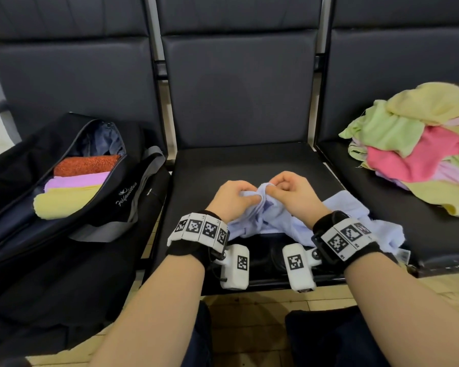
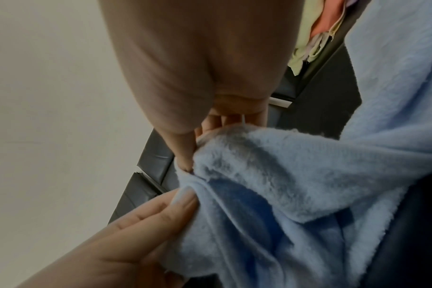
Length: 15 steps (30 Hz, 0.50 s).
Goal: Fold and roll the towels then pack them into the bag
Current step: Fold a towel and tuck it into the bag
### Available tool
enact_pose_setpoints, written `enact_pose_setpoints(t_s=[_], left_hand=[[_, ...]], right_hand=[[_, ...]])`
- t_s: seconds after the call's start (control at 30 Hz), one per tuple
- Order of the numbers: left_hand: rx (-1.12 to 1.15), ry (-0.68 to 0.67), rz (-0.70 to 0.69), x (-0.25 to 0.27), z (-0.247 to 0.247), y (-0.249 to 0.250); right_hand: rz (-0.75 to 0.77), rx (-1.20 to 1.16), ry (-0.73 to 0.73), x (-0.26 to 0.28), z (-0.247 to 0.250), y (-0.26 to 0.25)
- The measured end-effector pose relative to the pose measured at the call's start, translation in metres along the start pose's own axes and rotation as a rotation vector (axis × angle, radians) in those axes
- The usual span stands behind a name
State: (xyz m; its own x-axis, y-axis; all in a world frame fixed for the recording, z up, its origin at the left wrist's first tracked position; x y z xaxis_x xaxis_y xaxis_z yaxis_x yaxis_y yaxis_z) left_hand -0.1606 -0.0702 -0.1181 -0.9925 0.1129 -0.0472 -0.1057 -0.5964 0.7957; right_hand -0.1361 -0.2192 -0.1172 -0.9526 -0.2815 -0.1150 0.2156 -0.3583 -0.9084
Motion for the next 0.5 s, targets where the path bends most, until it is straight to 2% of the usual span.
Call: enact_pose_setpoints(t_s=[0.13, 0.27, 0.5], left_hand=[[0.127, 0.172, -0.011, 0.003, 0.018, 0.002], [0.368, 0.373, -0.033, 0.009, 0.038, -0.001], [0.578, 0.779, 0.059, 0.022, 0.078, -0.029]], right_hand=[[0.036, 0.053, -0.025, -0.002, 0.002, 0.004], [0.029, 0.299, -0.067, -0.004, -0.001, 0.015], [-0.042, 0.581, 0.109, -0.005, 0.018, 0.024]])
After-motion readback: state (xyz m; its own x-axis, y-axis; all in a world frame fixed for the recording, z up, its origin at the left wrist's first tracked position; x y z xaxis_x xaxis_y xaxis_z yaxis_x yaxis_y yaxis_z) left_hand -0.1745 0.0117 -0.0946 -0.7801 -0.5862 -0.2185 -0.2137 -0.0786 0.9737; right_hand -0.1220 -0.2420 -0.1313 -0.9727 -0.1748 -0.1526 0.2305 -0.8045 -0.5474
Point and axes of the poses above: each hand's wrist, its own x-axis away from the middle knuckle, its own z-axis out of the back of the hand, y = z × x, the point moved 6 cm from there along -x, towards the middle knuckle, and after that the axes turned 5 degrees about -y, right-handed, at the moved point
